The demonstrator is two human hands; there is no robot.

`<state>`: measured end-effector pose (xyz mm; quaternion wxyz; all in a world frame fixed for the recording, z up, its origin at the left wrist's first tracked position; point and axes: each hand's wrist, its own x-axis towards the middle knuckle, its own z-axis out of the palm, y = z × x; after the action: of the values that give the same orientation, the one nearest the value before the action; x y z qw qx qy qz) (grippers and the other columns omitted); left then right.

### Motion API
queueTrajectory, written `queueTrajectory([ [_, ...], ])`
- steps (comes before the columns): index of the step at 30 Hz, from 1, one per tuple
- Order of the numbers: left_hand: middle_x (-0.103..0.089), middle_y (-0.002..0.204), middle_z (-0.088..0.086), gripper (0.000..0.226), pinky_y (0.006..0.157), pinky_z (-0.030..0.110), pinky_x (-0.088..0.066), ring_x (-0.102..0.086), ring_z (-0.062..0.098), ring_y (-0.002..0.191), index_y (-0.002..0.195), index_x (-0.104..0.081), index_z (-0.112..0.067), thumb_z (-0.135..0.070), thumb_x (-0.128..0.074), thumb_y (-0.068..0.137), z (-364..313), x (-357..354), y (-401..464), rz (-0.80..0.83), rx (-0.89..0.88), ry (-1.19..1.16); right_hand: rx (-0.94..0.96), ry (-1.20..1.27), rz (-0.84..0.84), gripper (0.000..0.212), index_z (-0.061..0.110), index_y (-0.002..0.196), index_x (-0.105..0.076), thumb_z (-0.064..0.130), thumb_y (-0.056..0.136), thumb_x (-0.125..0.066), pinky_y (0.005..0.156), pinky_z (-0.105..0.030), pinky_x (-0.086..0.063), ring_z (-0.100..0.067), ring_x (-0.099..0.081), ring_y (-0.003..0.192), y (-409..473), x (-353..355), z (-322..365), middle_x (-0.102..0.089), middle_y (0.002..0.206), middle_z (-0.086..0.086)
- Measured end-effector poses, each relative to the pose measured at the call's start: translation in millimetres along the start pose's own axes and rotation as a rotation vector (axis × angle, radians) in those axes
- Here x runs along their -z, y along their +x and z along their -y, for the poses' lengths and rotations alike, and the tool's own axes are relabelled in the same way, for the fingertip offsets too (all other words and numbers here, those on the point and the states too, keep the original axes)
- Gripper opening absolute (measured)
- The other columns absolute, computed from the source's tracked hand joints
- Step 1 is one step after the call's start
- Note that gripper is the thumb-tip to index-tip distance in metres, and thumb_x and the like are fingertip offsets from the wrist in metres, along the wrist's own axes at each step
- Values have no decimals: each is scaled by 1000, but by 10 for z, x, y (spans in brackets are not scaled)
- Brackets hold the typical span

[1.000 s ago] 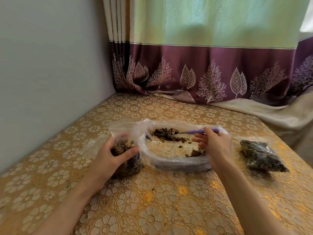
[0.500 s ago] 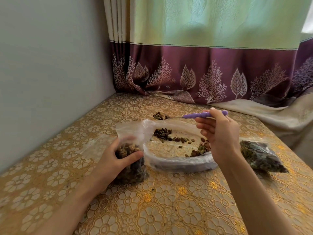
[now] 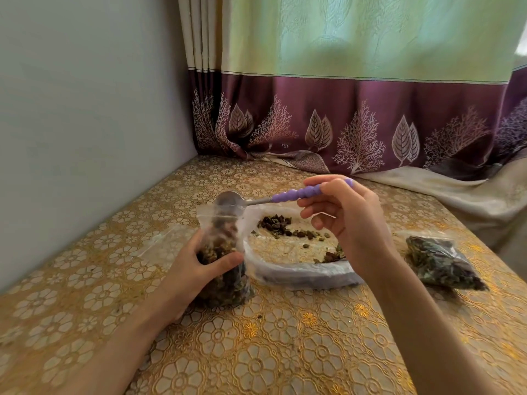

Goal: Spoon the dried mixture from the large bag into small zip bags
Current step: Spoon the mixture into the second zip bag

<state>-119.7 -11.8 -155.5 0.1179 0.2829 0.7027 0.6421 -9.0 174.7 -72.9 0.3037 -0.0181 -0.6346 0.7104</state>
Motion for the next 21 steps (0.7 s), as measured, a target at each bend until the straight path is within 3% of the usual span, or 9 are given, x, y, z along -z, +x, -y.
queueTrajectory([
  [7,-58,101,-23,73,73,19,-46,-58,-3,91,94,-57,-61,-84,-67,26,-10,-8,-24,-17,-21,65,11,96,-31,17,4,84,-64,10,75,-50,46,-19,-43,-14,-55,56,64,167,-26,-69,67,-6],
  [10,-56,101,-27,70,71,16,-45,-57,-11,88,94,-56,-61,-85,-64,28,-11,-27,-43,-30,-44,94,-31,173,-129,13,6,85,-60,11,84,-49,47,-17,-42,-11,-53,56,124,372,-69,-68,65,-5],
  [14,-56,103,-23,64,67,13,-44,-57,-3,91,96,-57,-53,-74,-69,36,-16,-53,-51,-44,-50,94,-107,238,-289,27,10,74,-55,14,97,-40,47,-17,-40,-10,-49,53,180,683,-236,-66,60,-3],
  [16,-57,105,-18,54,66,13,-45,-56,1,94,98,-57,-50,-68,-74,51,-2,-61,-55,-44,-47,87,-120,226,-317,30,11,76,-51,18,101,-37,46,-17,-39,-9,-49,51,208,768,-369,-68,61,-5],
  [18,-56,107,-15,42,65,14,-46,-56,4,96,100,-57,-48,-52,-72,61,17,-63,-55,-48,-47,72,-127,168,-356,29,11,79,-50,20,102,-35,44,-17,-38,-9,-48,51,263,818,-459,-67,58,-2],
  [21,-57,107,-13,37,67,19,-48,-57,6,95,97,-58,-50,-51,-75,64,38,-58,-51,-45,-39,57,-131,23,-370,26,11,84,-51,18,103,-34,42,-17,-34,-7,-45,49,396,883,-467,-64,53,2],
])
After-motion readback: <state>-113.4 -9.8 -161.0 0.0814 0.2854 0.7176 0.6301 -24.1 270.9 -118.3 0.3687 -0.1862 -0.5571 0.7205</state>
